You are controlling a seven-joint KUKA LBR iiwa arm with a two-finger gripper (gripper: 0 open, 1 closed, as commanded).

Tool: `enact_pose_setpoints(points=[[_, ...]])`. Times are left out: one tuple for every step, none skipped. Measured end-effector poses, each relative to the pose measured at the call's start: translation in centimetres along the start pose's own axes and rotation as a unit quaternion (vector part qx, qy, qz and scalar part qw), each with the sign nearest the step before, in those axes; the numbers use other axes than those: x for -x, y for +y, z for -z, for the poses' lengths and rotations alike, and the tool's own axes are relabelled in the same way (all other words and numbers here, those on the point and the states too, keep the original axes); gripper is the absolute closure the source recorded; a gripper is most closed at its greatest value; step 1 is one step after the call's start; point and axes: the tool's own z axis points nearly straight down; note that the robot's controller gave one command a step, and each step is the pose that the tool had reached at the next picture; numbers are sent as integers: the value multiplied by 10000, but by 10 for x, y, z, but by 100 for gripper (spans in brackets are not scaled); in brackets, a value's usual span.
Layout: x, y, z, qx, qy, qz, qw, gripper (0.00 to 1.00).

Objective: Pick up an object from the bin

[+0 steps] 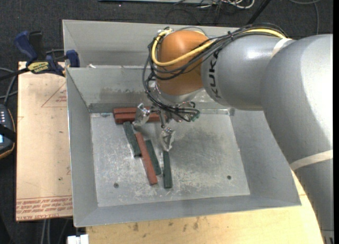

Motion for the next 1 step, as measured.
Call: enact_pose_setpoints(points=[[-12,21,3,-129,-147,3408,9399,100]])
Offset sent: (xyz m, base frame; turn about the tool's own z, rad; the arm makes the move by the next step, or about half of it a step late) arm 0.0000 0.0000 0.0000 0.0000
